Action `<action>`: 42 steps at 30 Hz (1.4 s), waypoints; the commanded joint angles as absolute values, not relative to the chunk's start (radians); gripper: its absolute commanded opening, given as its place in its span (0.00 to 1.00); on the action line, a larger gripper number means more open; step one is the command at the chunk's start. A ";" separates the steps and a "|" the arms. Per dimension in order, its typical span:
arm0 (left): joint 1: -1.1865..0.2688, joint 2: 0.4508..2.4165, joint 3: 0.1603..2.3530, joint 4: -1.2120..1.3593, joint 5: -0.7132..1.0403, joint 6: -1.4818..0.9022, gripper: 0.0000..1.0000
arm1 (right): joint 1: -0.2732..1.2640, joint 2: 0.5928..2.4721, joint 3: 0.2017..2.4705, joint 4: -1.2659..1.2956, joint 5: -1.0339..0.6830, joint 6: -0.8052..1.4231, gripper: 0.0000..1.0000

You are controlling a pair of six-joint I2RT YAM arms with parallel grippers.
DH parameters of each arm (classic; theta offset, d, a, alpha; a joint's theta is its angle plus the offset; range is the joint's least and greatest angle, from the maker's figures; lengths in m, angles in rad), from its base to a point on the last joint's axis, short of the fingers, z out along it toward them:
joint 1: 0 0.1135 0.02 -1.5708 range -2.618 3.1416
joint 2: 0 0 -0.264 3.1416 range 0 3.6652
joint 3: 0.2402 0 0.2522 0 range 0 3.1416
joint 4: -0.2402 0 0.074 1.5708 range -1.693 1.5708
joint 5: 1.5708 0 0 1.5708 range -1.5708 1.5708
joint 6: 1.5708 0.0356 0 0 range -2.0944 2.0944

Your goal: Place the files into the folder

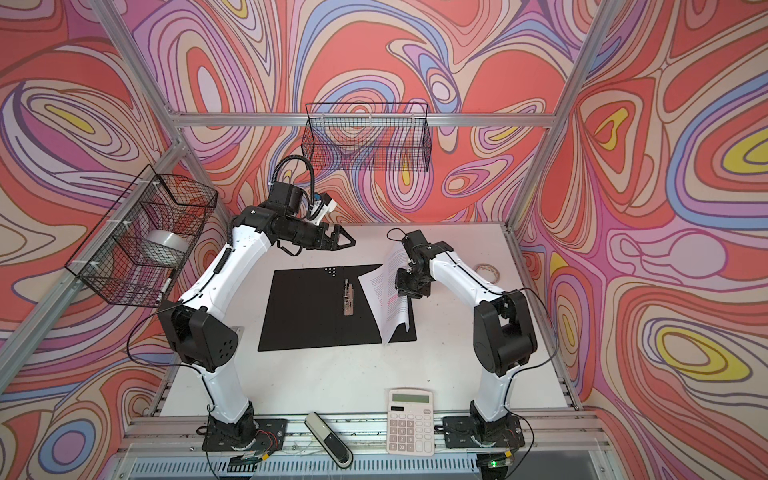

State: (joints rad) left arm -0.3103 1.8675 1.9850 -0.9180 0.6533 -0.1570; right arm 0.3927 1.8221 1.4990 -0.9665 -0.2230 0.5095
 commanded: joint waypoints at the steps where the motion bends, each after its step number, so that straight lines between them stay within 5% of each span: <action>1: -0.309 1.842 1.982 -0.943 0.650 -0.141 1.00 | 0.410 1.845 1.520 -1.033 -0.145 0.494 0.30; 10: -0.308 1.845 1.982 -0.948 0.652 -0.141 1.00 | 0.427 1.849 1.520 -1.063 -0.086 0.498 0.43; 19: -0.309 1.847 1.952 -0.944 0.622 -0.163 1.00 | 0.432 1.836 1.460 -1.043 -0.078 0.504 0.45; 29: -0.355 1.766 1.513 -0.724 0.585 -0.298 1.00 | 0.406 1.849 1.404 -0.889 -0.013 0.585 0.47; 42: -0.385 1.758 1.293 -0.510 0.502 -0.360 1.00 | 0.177 1.887 1.322 -0.657 -0.276 0.578 0.47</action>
